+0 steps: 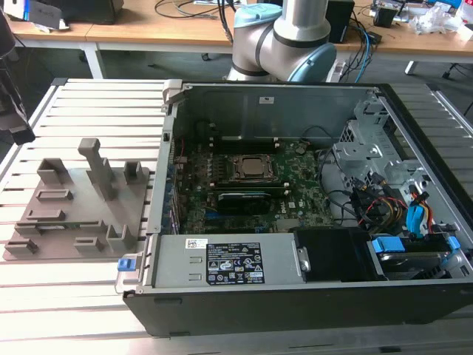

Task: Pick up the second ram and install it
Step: 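Pick up the second ram and move it above second insertion slot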

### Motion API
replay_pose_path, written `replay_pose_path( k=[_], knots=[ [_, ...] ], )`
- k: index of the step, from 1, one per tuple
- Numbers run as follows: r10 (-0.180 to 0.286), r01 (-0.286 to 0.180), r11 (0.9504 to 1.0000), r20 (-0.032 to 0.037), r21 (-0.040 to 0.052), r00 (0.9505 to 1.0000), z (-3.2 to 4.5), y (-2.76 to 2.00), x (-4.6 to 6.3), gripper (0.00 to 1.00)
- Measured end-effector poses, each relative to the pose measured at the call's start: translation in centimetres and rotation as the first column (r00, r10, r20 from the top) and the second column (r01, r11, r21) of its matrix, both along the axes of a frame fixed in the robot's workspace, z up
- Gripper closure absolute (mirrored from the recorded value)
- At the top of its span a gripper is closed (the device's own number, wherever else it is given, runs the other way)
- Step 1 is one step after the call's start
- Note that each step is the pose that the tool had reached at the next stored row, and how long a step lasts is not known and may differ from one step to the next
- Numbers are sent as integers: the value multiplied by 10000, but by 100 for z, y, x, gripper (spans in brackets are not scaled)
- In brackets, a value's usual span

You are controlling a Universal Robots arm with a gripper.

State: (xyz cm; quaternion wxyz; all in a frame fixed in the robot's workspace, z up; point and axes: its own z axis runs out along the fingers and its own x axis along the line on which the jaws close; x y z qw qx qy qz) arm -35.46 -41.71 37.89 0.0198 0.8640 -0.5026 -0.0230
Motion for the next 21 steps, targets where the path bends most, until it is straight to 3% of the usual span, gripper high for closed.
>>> replay_pose_path(
  k=[2,7,10,12,20,21],
  knots=[
    [-1052,1052,9945,-1,0,9945,-6,0,0,89],
    [-1852,1852,9827,-1,-1,9827,-11,0,0,89],
    [-2579,2579,9662,0,-3,9662,-16,0,0,89],
    [-2815,2815,9596,0,-4,9596,-18,0,0,89],
    [-4356,4356,9001,7,-20,9001,-31,0,0,89],
    [-4449,4449,8956,7,-20,8956,-31,0,0,89]
  ],
)
